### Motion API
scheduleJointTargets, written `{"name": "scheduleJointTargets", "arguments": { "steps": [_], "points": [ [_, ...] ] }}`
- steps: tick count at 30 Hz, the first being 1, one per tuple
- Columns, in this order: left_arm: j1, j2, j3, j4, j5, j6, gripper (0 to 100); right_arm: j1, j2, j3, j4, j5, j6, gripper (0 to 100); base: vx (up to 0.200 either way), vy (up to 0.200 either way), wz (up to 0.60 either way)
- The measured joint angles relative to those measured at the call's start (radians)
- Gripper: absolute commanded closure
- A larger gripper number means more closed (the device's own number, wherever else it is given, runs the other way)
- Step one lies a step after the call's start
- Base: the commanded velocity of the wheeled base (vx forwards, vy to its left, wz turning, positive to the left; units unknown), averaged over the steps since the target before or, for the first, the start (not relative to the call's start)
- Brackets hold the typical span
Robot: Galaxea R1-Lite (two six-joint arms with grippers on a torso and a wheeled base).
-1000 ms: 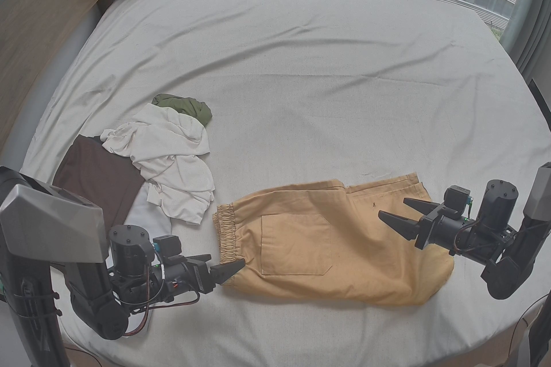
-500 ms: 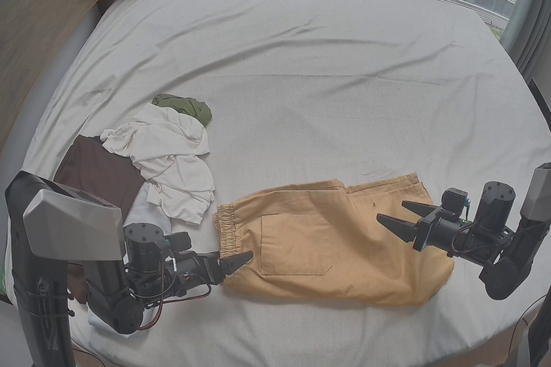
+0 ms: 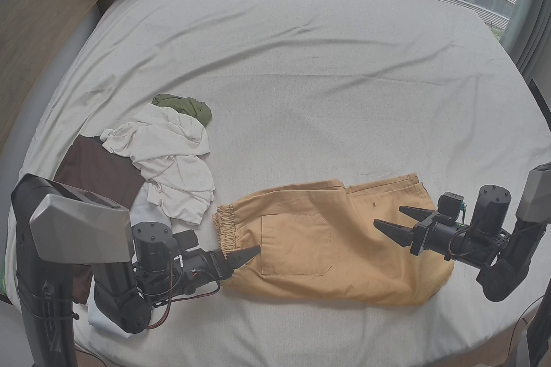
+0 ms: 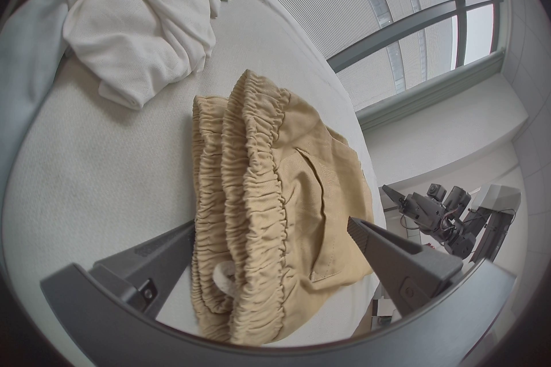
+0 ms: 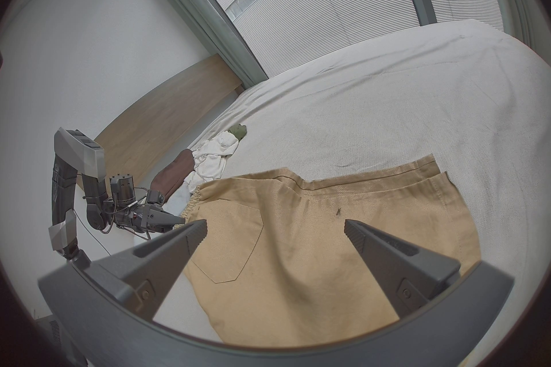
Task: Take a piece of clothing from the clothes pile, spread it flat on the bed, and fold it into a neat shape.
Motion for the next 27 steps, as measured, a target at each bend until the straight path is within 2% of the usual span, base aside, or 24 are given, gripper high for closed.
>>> {"name": "scheduleJointTargets", "arguments": {
  "steps": [8,9,27],
  "points": [
    [-0.007,0.005,-0.018,0.001,-0.001,-0.030,0,0.001,0.002,0.001,0.000,0.001,0.000,0,0.000,0.000,0.00],
    [-0.007,0.006,-0.018,0.001,-0.001,-0.030,100,0.001,0.002,0.001,0.000,0.001,0.000,0,0.000,0.000,0.00],
    [0.001,-0.032,0.002,0.001,-0.001,-0.026,100,0.000,0.029,0.003,0.000,0.001,-0.002,0,0.000,0.000,0.00]
  ]
}}
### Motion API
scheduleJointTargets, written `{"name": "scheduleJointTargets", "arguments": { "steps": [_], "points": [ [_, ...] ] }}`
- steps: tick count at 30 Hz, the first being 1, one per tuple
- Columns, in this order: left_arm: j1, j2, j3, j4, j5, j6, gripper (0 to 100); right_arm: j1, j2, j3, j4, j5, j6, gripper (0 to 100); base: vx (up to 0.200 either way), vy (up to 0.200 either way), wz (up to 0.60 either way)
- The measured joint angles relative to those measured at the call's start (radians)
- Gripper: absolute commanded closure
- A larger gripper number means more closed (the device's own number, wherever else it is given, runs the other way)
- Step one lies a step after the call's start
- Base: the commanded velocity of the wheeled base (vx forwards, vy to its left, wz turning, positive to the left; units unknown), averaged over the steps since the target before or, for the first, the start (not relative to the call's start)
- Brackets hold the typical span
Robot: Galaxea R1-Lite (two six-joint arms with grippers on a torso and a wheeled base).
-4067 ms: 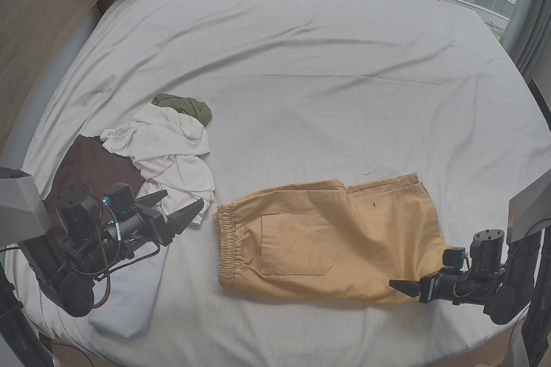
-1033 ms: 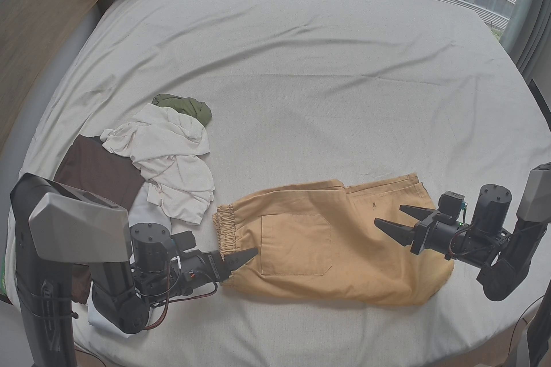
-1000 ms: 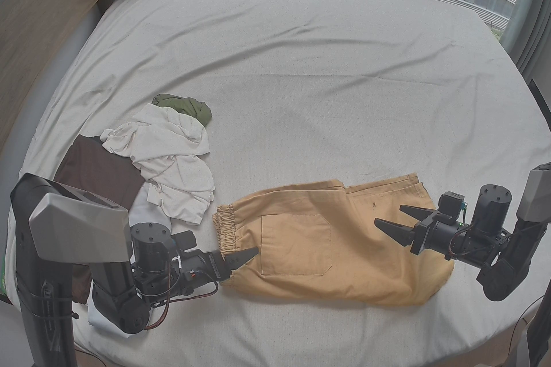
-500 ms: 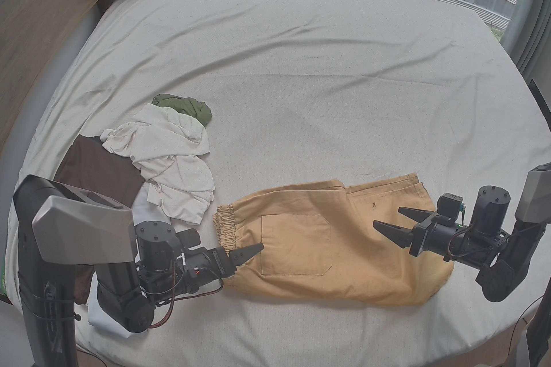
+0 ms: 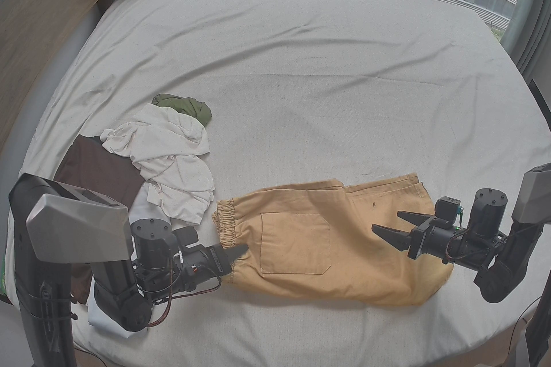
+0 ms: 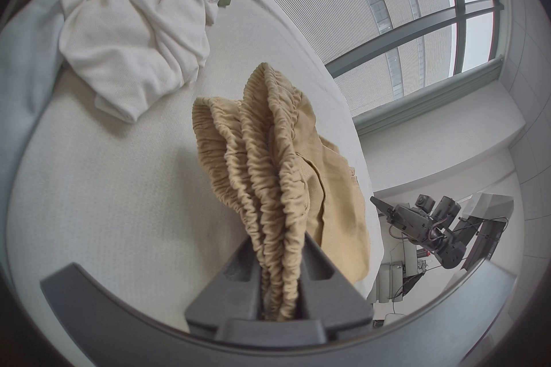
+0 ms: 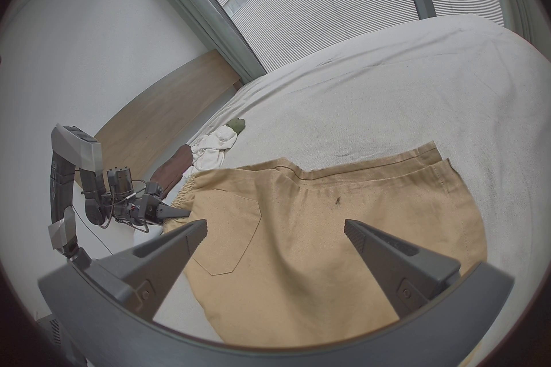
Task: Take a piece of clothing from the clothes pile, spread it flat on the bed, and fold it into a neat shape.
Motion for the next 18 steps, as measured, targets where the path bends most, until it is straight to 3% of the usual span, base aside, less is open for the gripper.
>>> {"name": "scheduleJointTargets", "arguments": {
  "steps": [18],
  "points": [
    [0.072,-0.132,0.117,0.001,-0.054,0.033,100,-0.008,0.016,-0.001,0.000,0.000,-0.013,0,0.000,0.000,0.00]
  ]
}}
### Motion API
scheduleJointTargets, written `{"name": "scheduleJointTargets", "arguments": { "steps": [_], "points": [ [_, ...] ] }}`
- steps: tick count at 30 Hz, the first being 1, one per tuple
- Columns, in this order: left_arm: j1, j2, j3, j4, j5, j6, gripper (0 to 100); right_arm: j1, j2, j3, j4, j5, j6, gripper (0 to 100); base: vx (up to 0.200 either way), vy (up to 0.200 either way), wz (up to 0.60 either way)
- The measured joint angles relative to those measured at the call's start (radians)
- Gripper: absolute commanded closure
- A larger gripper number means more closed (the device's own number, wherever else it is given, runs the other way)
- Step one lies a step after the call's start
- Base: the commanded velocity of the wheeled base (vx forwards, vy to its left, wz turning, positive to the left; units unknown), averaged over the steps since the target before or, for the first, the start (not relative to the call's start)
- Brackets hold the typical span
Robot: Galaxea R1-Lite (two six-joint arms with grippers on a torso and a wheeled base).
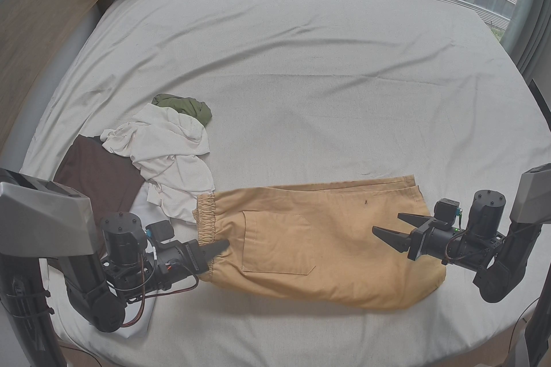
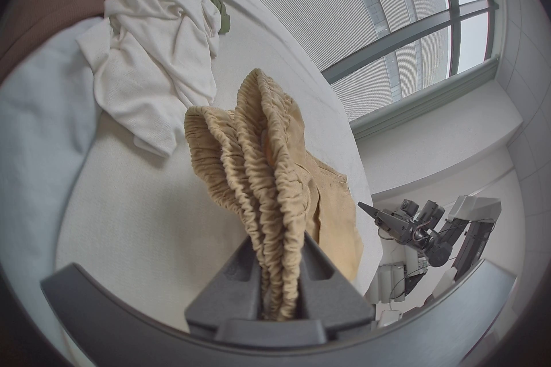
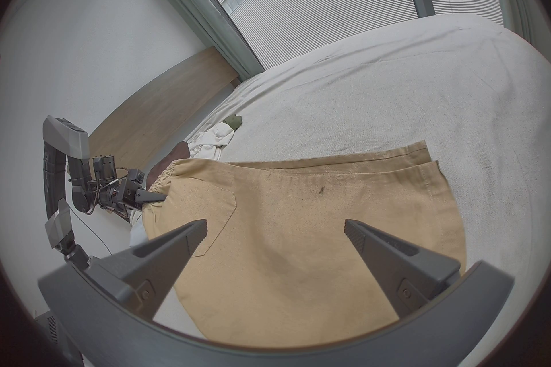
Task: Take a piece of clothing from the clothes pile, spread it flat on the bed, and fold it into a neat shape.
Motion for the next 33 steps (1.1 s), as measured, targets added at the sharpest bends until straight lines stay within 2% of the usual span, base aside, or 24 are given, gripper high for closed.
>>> {"name": "scheduleJointTargets", "arguments": {
  "steps": [6,20,27,33],
  "points": [
    [0.050,-0.006,0.020,0.000,-0.018,0.042,100,0.000,0.001,0.000,0.000,0.000,0.000,0,0.000,0.000,0.00],
    [0.133,-0.053,0.048,0.001,-0.092,0.046,100,0.002,0.001,0.001,0.000,0.000,0.000,0,0.000,0.000,0.00],
    [0.144,-0.072,0.067,0.001,-0.103,0.060,100,0.006,0.001,0.001,0.000,0.000,0.000,0,0.000,0.000,0.00],
    [0.113,-0.083,0.072,-0.001,-0.097,0.060,100,0.009,0.001,0.001,0.000,-0.001,0.000,0,0.000,0.000,0.00]
  ]
}}
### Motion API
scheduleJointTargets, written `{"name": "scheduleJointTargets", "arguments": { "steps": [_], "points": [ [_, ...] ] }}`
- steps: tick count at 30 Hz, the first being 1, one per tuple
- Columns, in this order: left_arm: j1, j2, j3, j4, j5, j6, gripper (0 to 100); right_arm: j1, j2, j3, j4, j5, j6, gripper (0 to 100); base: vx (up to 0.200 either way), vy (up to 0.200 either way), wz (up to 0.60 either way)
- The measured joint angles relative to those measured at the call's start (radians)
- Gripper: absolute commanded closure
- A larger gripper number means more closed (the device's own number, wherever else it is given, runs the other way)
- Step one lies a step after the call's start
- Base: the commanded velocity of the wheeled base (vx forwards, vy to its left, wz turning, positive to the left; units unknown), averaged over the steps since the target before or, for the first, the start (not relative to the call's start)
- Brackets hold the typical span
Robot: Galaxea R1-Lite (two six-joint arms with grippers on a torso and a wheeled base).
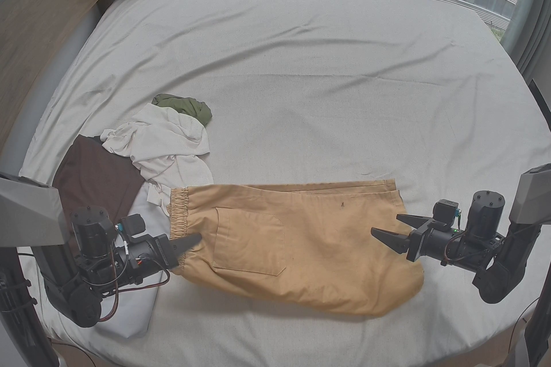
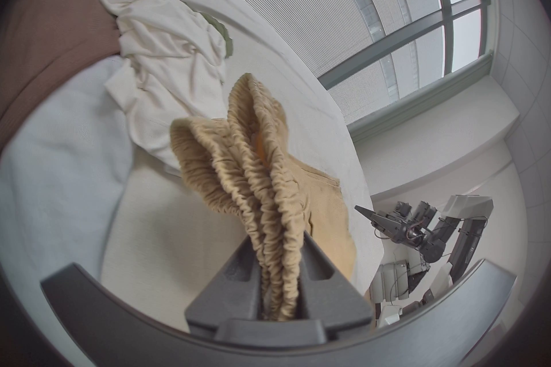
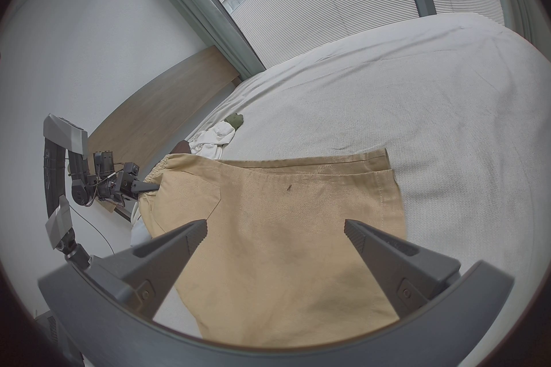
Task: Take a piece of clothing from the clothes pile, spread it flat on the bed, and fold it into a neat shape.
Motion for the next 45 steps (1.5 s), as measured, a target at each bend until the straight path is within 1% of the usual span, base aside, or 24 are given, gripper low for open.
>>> {"name": "scheduleJointTargets", "arguments": {
  "steps": [6,11,14,18,23,30,34,45],
  "points": [
    [-0.085,-0.038,-0.009,-0.001,0.008,-0.015,100,0.006,-0.003,0.000,-0.001,0.000,0.000,0,0.000,0.000,0.00],
    [-0.158,-0.072,-0.027,-0.001,0.021,-0.069,100,0.006,-0.005,-0.001,-0.001,0.000,0.000,0,0.000,0.000,0.00],
    [-0.188,-0.081,-0.050,0.000,0.034,-0.101,100,0.007,-0.006,-0.001,-0.001,0.000,0.000,0,0.000,0.000,0.00],
    [-0.218,-0.081,-0.075,0.000,0.039,-0.135,100,0.009,-0.007,-0.002,-0.001,0.000,0.000,0,0.000,0.000,0.00],
    [-0.257,-0.065,-0.112,0.000,0.042,-0.153,100,0.009,-0.009,-0.004,-0.001,0.000,0.000,0,0.000,0.000,0.00],
    [-0.326,-0.039,-0.168,0.000,0.094,-0.181,100,0.012,-0.023,-0.011,-0.002,-0.001,0.001,0,0.000,0.000,0.00],
    [-0.366,-0.024,-0.201,0.000,0.107,-0.186,100,0.011,-0.040,-0.025,-0.001,-0.001,0.003,0,0.000,0.000,0.00],
    [-0.443,0.049,-0.320,0.002,0.137,-0.209,100,-0.017,-0.130,-0.045,0.000,0.001,0.024,0,0.000,0.000,0.00]
  ]
}}
